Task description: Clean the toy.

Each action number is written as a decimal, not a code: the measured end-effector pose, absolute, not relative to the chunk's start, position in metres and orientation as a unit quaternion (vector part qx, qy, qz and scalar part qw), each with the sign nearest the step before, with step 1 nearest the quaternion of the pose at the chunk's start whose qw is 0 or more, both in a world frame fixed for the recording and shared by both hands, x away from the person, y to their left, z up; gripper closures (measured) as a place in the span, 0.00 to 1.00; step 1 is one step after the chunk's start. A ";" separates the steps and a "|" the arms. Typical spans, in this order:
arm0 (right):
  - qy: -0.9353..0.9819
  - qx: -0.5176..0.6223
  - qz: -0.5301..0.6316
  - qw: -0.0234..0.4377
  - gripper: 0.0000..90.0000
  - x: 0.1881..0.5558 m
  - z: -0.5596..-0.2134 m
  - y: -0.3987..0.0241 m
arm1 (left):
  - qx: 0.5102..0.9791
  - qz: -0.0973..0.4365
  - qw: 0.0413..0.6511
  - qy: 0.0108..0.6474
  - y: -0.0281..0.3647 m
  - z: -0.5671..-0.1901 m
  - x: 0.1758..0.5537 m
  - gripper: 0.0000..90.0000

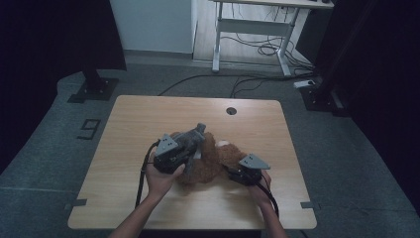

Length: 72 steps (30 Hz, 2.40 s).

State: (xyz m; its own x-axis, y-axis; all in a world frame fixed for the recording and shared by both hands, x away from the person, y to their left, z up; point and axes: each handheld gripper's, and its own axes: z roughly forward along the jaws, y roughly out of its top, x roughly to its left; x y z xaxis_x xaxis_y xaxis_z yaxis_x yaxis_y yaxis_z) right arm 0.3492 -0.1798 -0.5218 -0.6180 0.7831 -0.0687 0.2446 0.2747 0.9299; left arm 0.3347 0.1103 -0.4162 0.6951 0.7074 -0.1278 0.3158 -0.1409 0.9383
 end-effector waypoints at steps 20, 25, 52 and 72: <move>0.752 0.350 0.497 0.256 0.40 0.349 -0.526 -0.183 | 0.828 0.156 0.443 0.307 0.013 -0.452 0.358 0.87; 0.750 0.350 0.502 0.252 0.40 0.349 -0.527 -0.186 | 0.800 0.159 0.468 0.340 0.056 -0.451 0.360 0.88; 0.754 0.320 0.506 0.270 0.40 0.342 -0.530 -0.188 | 0.770 0.180 0.437 0.429 0.162 -0.442 0.380 0.87; 0.751 0.324 0.525 0.235 0.13 0.336 -0.521 -0.194 | 0.800 0.122 0.441 0.388 0.115 -0.467 0.371 0.88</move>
